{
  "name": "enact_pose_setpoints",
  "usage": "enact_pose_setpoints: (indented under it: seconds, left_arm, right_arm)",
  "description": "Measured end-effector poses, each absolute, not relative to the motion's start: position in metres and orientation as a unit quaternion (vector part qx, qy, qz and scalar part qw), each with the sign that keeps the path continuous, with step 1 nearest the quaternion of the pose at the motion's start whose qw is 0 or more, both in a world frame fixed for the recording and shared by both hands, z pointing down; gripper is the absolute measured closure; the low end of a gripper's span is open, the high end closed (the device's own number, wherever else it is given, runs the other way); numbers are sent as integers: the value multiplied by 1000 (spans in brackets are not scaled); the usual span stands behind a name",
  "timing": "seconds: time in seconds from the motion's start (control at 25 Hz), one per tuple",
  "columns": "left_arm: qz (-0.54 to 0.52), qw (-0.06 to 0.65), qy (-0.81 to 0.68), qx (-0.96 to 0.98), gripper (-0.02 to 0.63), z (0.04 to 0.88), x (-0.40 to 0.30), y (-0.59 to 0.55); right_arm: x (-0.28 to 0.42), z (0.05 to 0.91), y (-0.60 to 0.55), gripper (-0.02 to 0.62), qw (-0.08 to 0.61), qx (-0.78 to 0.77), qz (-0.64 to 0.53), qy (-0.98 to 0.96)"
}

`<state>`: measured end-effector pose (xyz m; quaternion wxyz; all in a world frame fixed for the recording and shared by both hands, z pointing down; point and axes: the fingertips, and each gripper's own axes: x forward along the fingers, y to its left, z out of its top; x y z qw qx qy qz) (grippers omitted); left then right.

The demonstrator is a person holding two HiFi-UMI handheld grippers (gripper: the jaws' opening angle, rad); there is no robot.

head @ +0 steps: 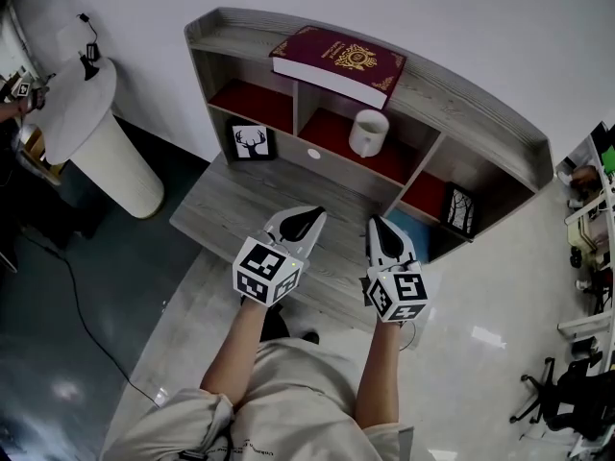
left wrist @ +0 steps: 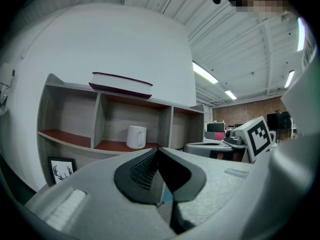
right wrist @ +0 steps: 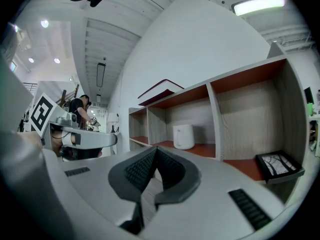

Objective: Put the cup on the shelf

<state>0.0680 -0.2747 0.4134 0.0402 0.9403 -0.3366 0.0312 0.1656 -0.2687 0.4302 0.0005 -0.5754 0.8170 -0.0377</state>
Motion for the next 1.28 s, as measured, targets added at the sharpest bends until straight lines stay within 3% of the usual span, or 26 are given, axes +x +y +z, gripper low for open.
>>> enact_pose_setpoints:
  seconds: [1.28]
  left_arm:
    - [41,44,-314,948,595,425,83,-263]
  right_arm:
    - [182,440,-255,580,-23,-593,-38,804]
